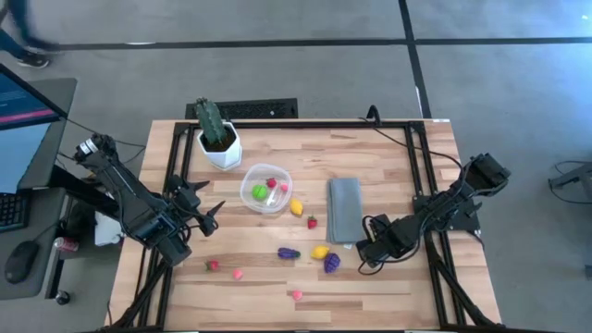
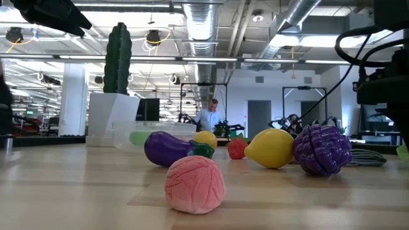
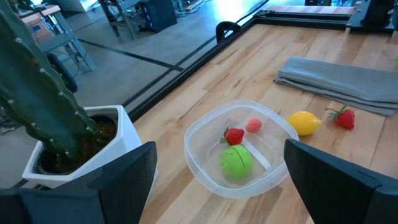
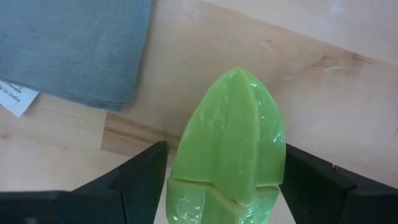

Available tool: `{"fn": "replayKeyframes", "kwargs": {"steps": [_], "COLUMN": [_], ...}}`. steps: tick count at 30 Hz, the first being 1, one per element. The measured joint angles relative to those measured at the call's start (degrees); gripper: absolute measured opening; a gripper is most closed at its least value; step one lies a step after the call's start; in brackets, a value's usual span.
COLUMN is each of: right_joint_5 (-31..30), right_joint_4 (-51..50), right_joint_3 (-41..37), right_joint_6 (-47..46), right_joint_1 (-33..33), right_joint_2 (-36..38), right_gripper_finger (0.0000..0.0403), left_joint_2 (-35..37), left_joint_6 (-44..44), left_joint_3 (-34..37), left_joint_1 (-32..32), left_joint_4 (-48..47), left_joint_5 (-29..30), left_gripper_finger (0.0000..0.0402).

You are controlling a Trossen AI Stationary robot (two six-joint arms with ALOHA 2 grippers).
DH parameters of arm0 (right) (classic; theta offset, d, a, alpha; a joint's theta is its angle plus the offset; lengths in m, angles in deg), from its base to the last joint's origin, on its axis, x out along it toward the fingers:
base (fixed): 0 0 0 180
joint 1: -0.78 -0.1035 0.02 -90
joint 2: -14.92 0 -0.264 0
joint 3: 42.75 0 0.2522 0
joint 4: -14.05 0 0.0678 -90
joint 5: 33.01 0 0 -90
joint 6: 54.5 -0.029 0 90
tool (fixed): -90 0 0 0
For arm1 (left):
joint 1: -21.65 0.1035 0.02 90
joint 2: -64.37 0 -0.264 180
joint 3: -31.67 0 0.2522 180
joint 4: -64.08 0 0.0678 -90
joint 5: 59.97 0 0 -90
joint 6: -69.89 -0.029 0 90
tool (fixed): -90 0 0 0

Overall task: Pick and placing Produce into tupperware
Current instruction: Put the green starfruit into the transparent container

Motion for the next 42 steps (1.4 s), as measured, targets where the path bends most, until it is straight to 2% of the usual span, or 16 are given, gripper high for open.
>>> {"fn": "replayKeyframes", "kwargs": {"steps": [19,42], "right_joint_5": [0.0,1.5], "right_joint_4": [0.4,0.1], "right_joint_3": [0.0,0.0], "right_joint_6": [0.0,0.0], "right_joint_1": [0.0,0.0], "right_joint_2": [0.0,1.0], "right_gripper_finger": [0.0275,0.0274], "left_joint_2": [0.0,0.0], "left_joint_6": [0.0,0.0], "left_joint_3": [0.0,0.0], "left_joint_1": [0.0,0.0], "left_joint_4": [0.0,0.0], "left_joint_5": [0.0,0.0], "left_gripper_finger": [0.0343,0.0343]}}
